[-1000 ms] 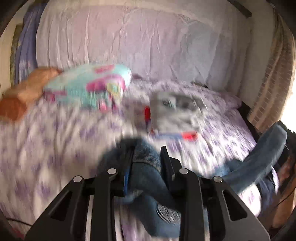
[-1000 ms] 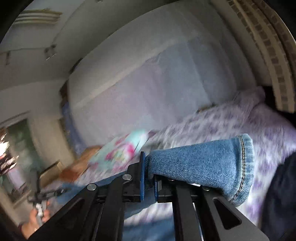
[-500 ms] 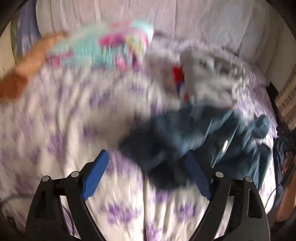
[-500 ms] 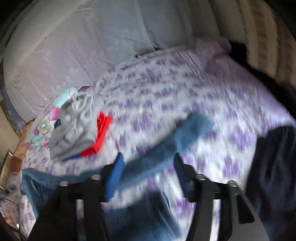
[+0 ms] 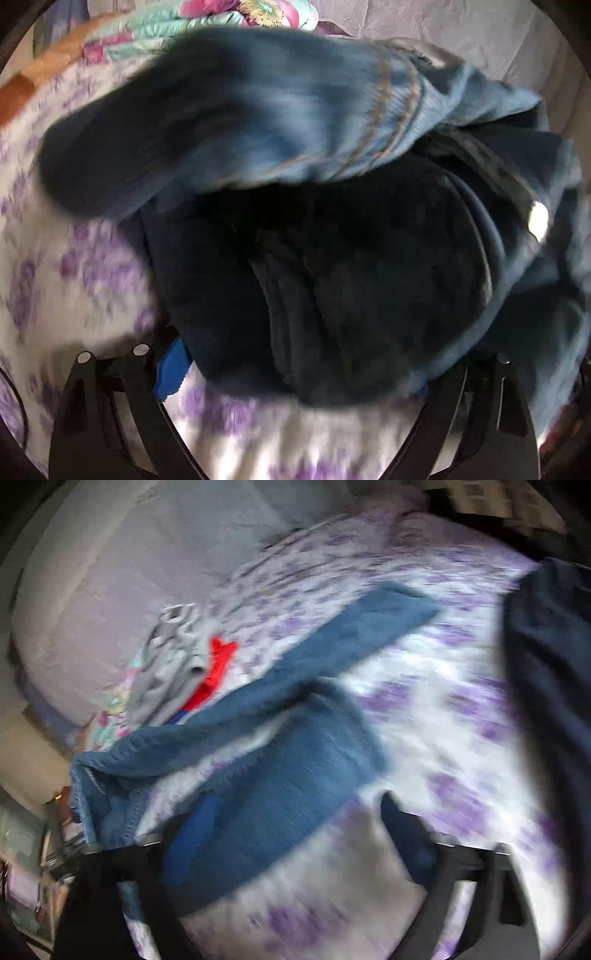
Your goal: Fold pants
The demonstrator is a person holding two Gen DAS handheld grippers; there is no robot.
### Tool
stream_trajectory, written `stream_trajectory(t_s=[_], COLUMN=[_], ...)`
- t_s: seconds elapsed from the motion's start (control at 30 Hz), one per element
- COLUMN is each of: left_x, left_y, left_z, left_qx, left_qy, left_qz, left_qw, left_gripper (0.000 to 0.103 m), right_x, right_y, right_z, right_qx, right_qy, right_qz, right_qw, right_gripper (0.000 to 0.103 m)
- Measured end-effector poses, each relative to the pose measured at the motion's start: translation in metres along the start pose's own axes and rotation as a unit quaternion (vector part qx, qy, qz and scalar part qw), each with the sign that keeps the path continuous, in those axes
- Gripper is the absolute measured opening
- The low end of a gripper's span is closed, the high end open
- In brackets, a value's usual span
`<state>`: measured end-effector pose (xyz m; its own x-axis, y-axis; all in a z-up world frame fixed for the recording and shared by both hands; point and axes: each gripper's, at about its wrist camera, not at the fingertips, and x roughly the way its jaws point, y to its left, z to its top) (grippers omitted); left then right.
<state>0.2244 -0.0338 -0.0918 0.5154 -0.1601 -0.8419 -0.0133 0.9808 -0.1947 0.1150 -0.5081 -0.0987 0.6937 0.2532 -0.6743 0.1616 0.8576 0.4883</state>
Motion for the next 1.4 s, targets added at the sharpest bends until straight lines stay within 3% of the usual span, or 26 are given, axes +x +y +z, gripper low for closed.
stream_trajectory(t_s=[0.03, 0.1, 0.27, 0.33, 0.4, 0.43, 0.47, 0.53, 0.63, 0.73, 0.83, 0.93, 1.0, 1.1, 1.17, 1.23, 1.27, 1.3, 1.37, 1.4], left_x=[-0.002, -0.014, -0.113, -0.151, -0.175, -0.180, -0.183, -0.170, -0.149, -0.150, -0.158, -0.169, -0.182, -0.195, -0.184, -0.149, -0.128, -0.114, -0.095, -0.092], left_y=[-0.001, 0.012, 0.070, 0.078, 0.074, 0.076, 0.083, 0.104, 0.133, 0.146, 0.156, 0.160, 0.169, 0.170, 0.158, 0.147, 0.143, 0.139, 0.130, 0.136], left_z=[0.004, 0.015, 0.037, 0.034, 0.019, 0.012, 0.001, -0.022, -0.061, -0.096, -0.105, -0.109, -0.109, -0.102, -0.092, -0.082, -0.080, -0.078, -0.072, -0.067], left_qx=[0.002, -0.012, -0.042, -0.017, 0.047, 0.069, 0.072, 0.074, 0.057, 0.042, 0.007, -0.022, -0.051, -0.082, -0.079, -0.081, -0.089, -0.087, -0.077, -0.095], left_qy=[-0.008, -0.021, -0.104, -0.105, -0.102, -0.093, -0.080, -0.034, 0.028, 0.051, 0.043, 0.028, 0.007, -0.030, -0.033, 0.001, 0.025, 0.037, 0.035, 0.022], left_qz=[0.005, -0.009, -0.043, -0.046, -0.009, 0.005, 0.011, 0.044, 0.019, -0.005, -0.047, -0.097, -0.149, -0.194, -0.153, -0.120, -0.123, -0.125, -0.113, -0.111], left_qw=[0.9999, 0.9997, 0.9928, 0.9932, 0.9936, 0.9932, 0.9941, 0.9957, 0.9978, 0.9978, 0.9980, 0.9947, 0.9874, 0.9771, 0.9845, 0.9894, 0.9882, 0.9876, 0.9899, 0.9890], left_gripper=[0.066, 0.047, 0.040, 0.040, 0.047, 0.051, 0.063, 0.067, 0.072, 0.070, 0.077, 0.078, 0.088, 0.093, 0.094, 0.094, 0.092, 0.067, 0.028, 0.022], right_x=[0.012, 0.010, -0.099, -0.147, -0.173, -0.176, -0.171, -0.146, -0.109, -0.112, -0.121, -0.125, -0.125, -0.116, -0.115, -0.112, -0.110, -0.110, -0.118, -0.128], right_y=[0.000, 0.000, 0.015, 0.013, 0.010, 0.007, 0.002, -0.014, -0.045, -0.064, -0.067, -0.064, -0.064, -0.070, -0.072, -0.074, -0.071, -0.067, -0.061, -0.059], right_z=[0.004, 0.012, 0.033, 0.034, 0.028, 0.020, 0.012, -0.009, -0.053, -0.075, -0.074, -0.073, -0.076, -0.077, -0.077, -0.077, -0.077, -0.077, -0.075, -0.072], right_qx=[0.001, 0.004, -0.031, -0.042, -0.057, -0.064, -0.066, -0.055, -0.037, -0.002, 0.010, 0.006, 0.012, 0.014, 0.018, 0.022, 0.018, 0.005, 0.000, 0.006], right_qy=[0.016, 0.003, -0.135, -0.168, -0.168, -0.158, -0.137, -0.080, -0.011, -0.027, -0.040, -0.040, -0.038, -0.040, -0.040, -0.039, -0.039, -0.046, -0.063, -0.073], right_qz=[0.028, 0.052, 0.072, 0.049, 0.008, -0.032, -0.059, -0.094, -0.124, -0.093, -0.076, -0.078, -0.073, -0.069, -0.063, -0.052, -0.051, -0.052, -0.035, -0.016], right_qw=[0.999, 0.999, 0.988, 0.984, 0.984, 0.985, 0.987, 0.991, 0.992, 0.995, 0.996, 0.996, 0.997, 0.997, 0.997, 0.998, 0.998, 0.998, 0.997, 0.997], right_gripper=[0.013, 0.011, 0.010, 0.010, 0.011, 0.012, 0.012, 0.013, 0.013, 0.013, 0.015, 0.016, 0.017, 0.018, 0.019, 0.019, 0.018, 0.014, 0.012, 0.011])
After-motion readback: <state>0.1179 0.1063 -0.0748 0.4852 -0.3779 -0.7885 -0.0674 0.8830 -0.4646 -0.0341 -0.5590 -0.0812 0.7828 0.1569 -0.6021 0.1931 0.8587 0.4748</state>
